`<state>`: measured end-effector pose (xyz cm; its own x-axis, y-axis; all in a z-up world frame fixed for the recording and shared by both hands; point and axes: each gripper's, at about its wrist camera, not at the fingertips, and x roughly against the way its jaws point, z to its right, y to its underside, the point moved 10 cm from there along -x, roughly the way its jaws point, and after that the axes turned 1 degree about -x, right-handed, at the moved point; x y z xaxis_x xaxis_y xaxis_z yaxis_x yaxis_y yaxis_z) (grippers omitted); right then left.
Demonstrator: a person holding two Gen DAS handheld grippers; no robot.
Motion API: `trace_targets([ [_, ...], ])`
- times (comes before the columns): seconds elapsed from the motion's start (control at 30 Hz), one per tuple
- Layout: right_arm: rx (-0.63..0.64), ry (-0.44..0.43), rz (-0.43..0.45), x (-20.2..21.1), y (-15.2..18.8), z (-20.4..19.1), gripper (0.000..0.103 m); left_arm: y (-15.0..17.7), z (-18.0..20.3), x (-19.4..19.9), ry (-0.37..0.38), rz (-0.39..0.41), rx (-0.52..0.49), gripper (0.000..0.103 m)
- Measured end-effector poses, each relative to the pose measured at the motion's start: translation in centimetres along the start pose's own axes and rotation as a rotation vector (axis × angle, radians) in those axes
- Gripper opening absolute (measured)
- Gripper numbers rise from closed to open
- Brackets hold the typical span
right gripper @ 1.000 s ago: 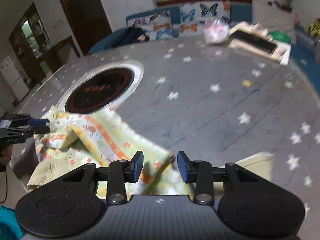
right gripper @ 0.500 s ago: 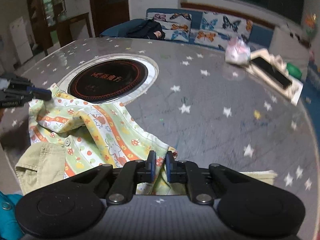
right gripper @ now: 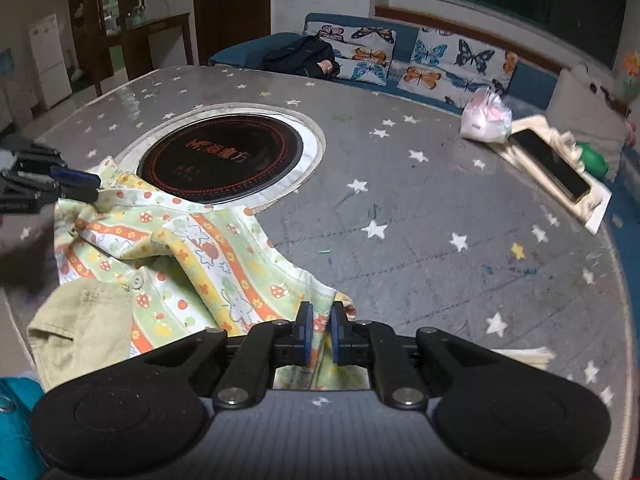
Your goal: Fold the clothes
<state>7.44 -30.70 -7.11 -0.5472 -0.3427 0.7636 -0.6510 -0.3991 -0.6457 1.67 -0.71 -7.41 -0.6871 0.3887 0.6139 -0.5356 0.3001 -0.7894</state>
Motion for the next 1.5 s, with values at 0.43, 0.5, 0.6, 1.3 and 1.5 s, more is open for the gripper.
trace_targets([
  [0.43, -0.079, 0.001, -0.002, -1.3, 0.7, 1.5, 0.021, 1.0, -0.6, -0.9, -0.018, -0.025, 0.041, 0.026],
  [0.5, -0.053, 0.011, 0.007, -1.2, 0.4, 1.4, 0.015, 0.8, -0.6, -0.9, -0.029, -0.021, 0.028, 0.015],
  [0.6, -0.029, 0.025, 0.016, -0.9, 0.2, 1.1, 0.010, 0.2, -0.7, -0.6, -0.044, -0.005, 0.008, 0.008],
  [1.3, 0.198, 0.182, 0.171, -2.2, -11.6, 2.3, 0.004, -11.2, -6.8, -3.5, -0.197, 0.153, -0.084, 0.007],
  [1.5, 0.129, 0.214, 0.205, -7.3, -15.7, 4.8, 0.004, -12.7, -10.8, -8.5, -0.284, 0.124, -0.056, 0.007],
])
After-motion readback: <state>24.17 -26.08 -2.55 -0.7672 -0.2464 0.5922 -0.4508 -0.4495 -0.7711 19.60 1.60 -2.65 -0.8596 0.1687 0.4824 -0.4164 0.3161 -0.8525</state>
